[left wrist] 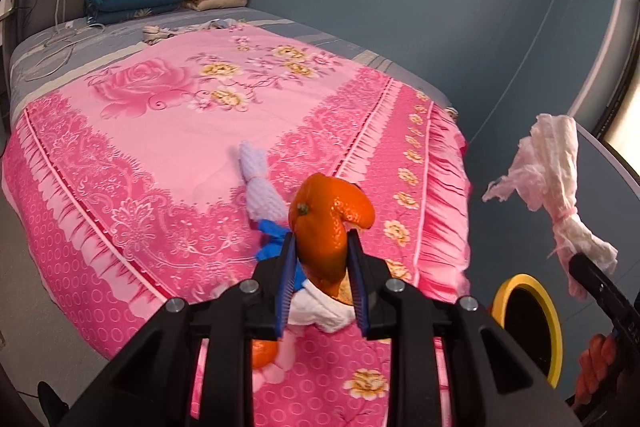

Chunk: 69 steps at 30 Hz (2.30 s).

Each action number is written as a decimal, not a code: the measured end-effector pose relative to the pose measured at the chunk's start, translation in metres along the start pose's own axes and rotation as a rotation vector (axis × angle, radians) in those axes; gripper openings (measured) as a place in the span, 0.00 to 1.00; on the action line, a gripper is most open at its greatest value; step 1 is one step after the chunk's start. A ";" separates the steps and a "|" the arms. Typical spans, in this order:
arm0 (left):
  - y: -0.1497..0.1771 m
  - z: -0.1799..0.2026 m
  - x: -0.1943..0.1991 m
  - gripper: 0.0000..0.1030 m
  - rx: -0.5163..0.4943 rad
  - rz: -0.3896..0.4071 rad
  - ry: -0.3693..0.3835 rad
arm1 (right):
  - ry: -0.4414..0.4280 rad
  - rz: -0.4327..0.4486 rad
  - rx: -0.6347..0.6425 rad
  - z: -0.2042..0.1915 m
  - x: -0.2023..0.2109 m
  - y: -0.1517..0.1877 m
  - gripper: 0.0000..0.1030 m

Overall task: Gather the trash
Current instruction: 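Lift and carry the orange and white tissue bundle over the yellow-rimmed bin, then open both tools to drop the orange and tissue bundle into the bin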

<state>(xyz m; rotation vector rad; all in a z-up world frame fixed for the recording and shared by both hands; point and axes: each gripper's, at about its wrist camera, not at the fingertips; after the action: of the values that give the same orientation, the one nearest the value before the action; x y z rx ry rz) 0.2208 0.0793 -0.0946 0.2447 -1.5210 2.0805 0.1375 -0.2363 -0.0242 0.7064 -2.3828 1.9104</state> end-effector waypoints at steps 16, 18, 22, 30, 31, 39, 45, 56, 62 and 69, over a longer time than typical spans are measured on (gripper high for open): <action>-0.001 0.099 0.015 0.23 -0.072 0.009 0.196 | 0.134 0.122 -0.056 0.041 0.067 -0.035 0.11; 0.000 0.110 0.016 0.23 -0.083 0.008 0.215 | 0.147 0.131 -0.067 0.044 0.073 -0.038 0.11; 0.004 0.132 0.015 0.23 -0.099 -0.003 0.253 | 0.178 0.150 -0.068 0.048 0.086 -0.042 0.11; 0.016 0.172 0.007 0.23 -0.144 -0.034 0.304 | 0.223 0.196 -0.070 0.059 0.113 -0.047 0.11; 0.017 0.177 0.006 0.23 -0.151 -0.036 0.309 | 0.230 0.202 -0.072 0.061 0.117 -0.048 0.11; 0.031 0.210 -0.001 0.23 -0.207 -0.071 0.340 | 0.324 0.240 -0.073 0.078 0.139 -0.053 0.11; 0.044 0.233 -0.007 0.23 -0.250 -0.103 0.358 | 0.374 0.253 -0.076 0.088 0.152 -0.053 0.11; 0.070 0.271 -0.022 0.23 -0.309 -0.171 0.395 | 0.415 0.258 -0.105 0.103 0.169 -0.049 0.11; 0.090 0.290 -0.031 0.23 -0.333 -0.218 0.431 | 0.421 0.269 -0.099 0.099 0.178 -0.048 0.11; 0.118 0.307 -0.039 0.23 -0.364 -0.281 0.459 | 0.410 0.292 -0.090 0.095 0.190 -0.047 0.11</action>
<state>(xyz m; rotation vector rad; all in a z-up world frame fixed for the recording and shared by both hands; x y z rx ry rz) 0.1405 -0.2415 -0.1037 -0.1416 -1.4454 1.4802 0.0085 -0.3964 0.0484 -0.0464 -2.3764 1.8012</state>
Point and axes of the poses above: each gripper's, at about its wrist camera, not at the fingertips, and x roughly against the way its jaws point, z to its right, y to its underside, and after that the axes turned 14 degrees about z, right-handed
